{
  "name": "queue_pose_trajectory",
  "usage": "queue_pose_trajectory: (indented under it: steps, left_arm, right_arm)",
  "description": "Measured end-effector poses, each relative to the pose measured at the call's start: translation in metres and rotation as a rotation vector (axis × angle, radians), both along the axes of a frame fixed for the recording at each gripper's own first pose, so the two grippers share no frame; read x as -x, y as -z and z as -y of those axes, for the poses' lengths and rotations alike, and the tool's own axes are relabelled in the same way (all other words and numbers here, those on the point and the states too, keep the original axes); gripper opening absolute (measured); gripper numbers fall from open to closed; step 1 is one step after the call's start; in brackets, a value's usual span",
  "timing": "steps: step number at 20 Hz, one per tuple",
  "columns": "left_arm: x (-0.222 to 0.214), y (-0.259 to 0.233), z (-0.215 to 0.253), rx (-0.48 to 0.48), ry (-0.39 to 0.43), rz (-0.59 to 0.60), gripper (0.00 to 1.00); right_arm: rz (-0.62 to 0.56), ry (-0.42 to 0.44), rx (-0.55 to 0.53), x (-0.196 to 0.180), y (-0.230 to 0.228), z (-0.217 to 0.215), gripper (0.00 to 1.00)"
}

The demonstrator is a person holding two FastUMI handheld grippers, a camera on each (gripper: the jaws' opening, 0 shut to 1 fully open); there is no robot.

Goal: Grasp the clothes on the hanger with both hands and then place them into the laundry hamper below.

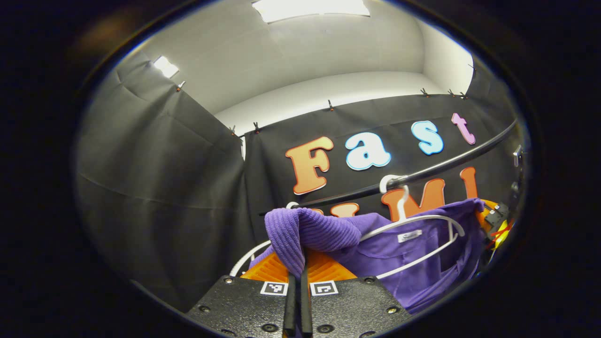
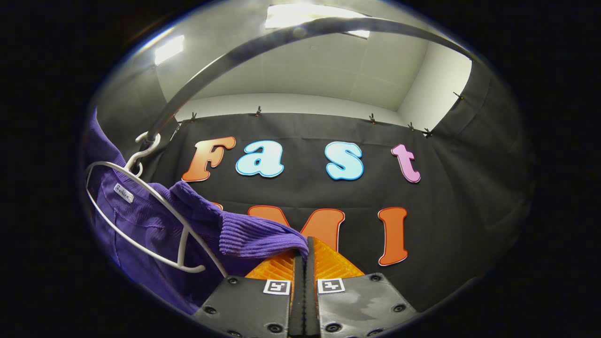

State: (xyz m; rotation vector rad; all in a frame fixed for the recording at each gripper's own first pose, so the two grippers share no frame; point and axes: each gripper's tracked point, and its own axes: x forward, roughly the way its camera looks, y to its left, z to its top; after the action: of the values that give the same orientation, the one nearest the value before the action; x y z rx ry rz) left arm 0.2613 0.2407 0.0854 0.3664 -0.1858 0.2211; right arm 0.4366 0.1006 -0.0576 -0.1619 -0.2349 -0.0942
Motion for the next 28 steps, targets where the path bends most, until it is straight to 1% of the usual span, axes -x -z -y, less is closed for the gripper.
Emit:
queue_pose_trajectory:
  steps: [2,3,5,6,7,8,9,10,11,12,13,16,17,18,19,20,23,24,25,28]
  left_arm:
    - [-0.012,0.004,-0.016,0.044,-0.023,0.009,0.04]
    - [-0.014,0.007,-0.027,0.057,-0.048,0.009,0.04]
    - [-0.019,0.011,-0.050,0.062,-0.098,0.005,0.02]
    - [-0.023,0.010,-0.058,0.084,-0.111,0.014,0.04]
    - [-0.024,0.008,-0.067,0.104,-0.125,0.023,0.04]
    - [-0.025,0.006,-0.078,0.100,-0.149,0.027,0.04]
    - [-0.026,0.005,-0.089,0.072,-0.180,0.021,0.04]
    - [-0.027,0.005,-0.095,0.056,-0.188,0.012,0.04]
    - [-0.032,0.008,-0.094,0.064,-0.181,0.002,0.07]
    - [-0.035,0.016,-0.091,0.074,-0.174,-0.019,0.04]
    - [-0.038,0.025,-0.094,0.081,-0.177,-0.036,0.04]
    - [-0.039,0.049,-0.106,0.161,-0.174,-0.068,0.04]
    - [-0.037,0.057,-0.109,0.183,-0.174,-0.080,0.06]
    - [-0.034,0.066,-0.112,0.193,-0.182,-0.093,0.02]
    - [-0.028,0.073,-0.116,0.197,-0.190,-0.103,0.04]
    - [-0.023,0.079,-0.120,0.205,-0.195,-0.112,0.04]
    - [-0.007,0.099,-0.125,0.229,-0.208,-0.136,0.04]
    - [-0.001,0.106,-0.125,0.232,-0.211,-0.144,0.02]
    - [0.005,0.111,-0.127,0.230,-0.214,-0.153,0.02]
    - [0.020,0.128,-0.131,0.222,-0.240,-0.187,0.06]
  right_arm:
    - [-0.033,-0.021,-0.042,-0.006,0.010,-0.001,0.08]
    - [-0.051,-0.040,-0.074,-0.010,0.016,-0.003,0.08]
    - [-0.087,-0.071,-0.130,-0.019,0.027,-0.005,0.08]
    - [-0.094,-0.076,-0.143,-0.024,0.028,-0.004,0.08]
    - [-0.103,-0.077,-0.147,-0.030,0.030,-0.002,0.08]
    - [-0.114,-0.077,-0.147,-0.034,0.032,-0.002,0.07]
    - [-0.125,-0.077,-0.145,-0.038,0.033,-0.003,0.07]
    - [-0.119,-0.086,-0.136,-0.044,0.031,-0.005,0.07]
    - [-0.107,-0.085,-0.116,-0.052,0.029,-0.007,0.08]
    - [-0.100,-0.079,-0.090,-0.057,0.028,-0.007,0.07]
    - [-0.113,-0.076,-0.074,-0.060,0.032,-0.008,0.07]
    - [-0.139,-0.095,-0.087,-0.061,0.042,-0.015,0.07]
    - [-0.136,-0.101,-0.091,-0.060,0.044,-0.016,0.07]
    - [-0.131,-0.104,-0.089,-0.060,0.045,-0.015,0.07]
    - [-0.124,-0.105,-0.083,-0.061,0.045,-0.015,0.07]
    - [-0.123,-0.108,-0.078,-0.059,0.047,-0.016,0.07]
    - [-0.138,-0.122,-0.075,-0.054,0.062,-0.016,0.07]
    - [-0.137,-0.122,-0.069,-0.051,0.067,-0.015,0.07]
    - [-0.148,-0.122,-0.062,-0.047,0.073,-0.015,0.07]
    - [-0.196,-0.128,-0.050,-0.036,0.094,-0.014,0.07]
